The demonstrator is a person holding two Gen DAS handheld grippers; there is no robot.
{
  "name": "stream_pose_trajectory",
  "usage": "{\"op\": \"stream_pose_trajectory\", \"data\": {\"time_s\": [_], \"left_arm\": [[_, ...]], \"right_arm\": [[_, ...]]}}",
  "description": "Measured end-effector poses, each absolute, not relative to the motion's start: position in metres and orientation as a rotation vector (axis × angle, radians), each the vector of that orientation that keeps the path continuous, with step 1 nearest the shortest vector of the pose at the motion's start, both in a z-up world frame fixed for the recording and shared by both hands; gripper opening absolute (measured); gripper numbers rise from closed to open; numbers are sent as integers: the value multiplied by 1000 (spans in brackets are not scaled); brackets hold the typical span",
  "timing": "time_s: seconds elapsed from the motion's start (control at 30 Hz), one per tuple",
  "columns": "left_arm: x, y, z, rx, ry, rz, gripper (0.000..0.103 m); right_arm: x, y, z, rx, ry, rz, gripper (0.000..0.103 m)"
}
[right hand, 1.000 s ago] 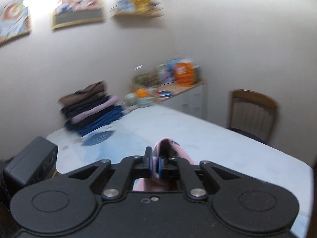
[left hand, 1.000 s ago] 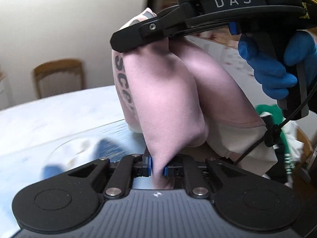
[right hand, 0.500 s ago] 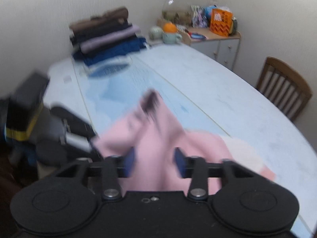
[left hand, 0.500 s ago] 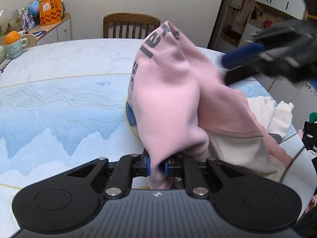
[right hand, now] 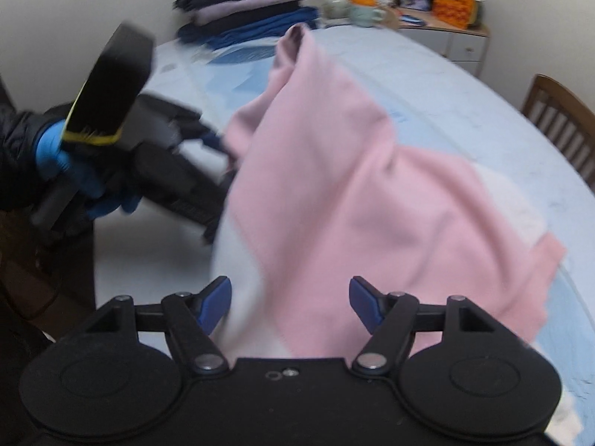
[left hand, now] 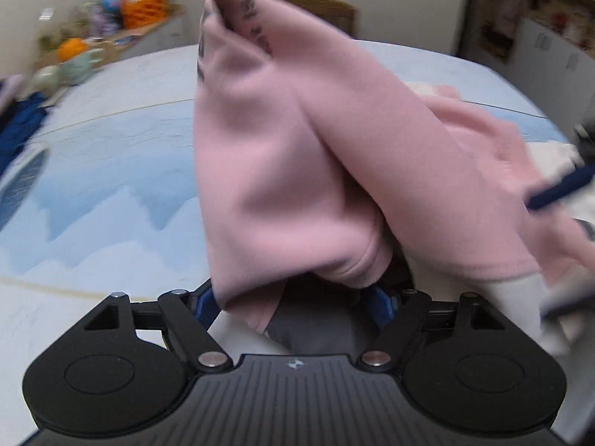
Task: Fold clothes
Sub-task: 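Lower the sweatshirt onto the table and open both grippers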
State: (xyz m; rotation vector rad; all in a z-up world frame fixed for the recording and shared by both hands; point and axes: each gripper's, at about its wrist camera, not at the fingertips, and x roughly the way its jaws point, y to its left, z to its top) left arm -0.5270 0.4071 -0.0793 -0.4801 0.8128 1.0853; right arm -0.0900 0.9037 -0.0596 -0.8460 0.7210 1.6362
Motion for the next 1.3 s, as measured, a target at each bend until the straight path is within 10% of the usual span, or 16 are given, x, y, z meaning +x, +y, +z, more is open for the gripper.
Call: {"op": "stream_pose_trajectory", "data": {"time_s": [0.1,0.2,0.33,0.67,1.3], "left_arm": [[-531,403,-75,-519,798,1169,71],[-532,401,-68,-517,793,1250,34],[-543,410,-39,-476,744,1294,14],[-525,510,37,-196,725,1195,11],[-489,658,-74,-330,904,923,12]], "right_arm": [[-94,904,-68,-868,687,1632,103],[-79,904,-66,-871,696,1645,103],[-55,902,-37,-866,582,1641,103],[43,975,24,-893,309,1330,103],[135,1072,-110,-958,629,960,103]]}}
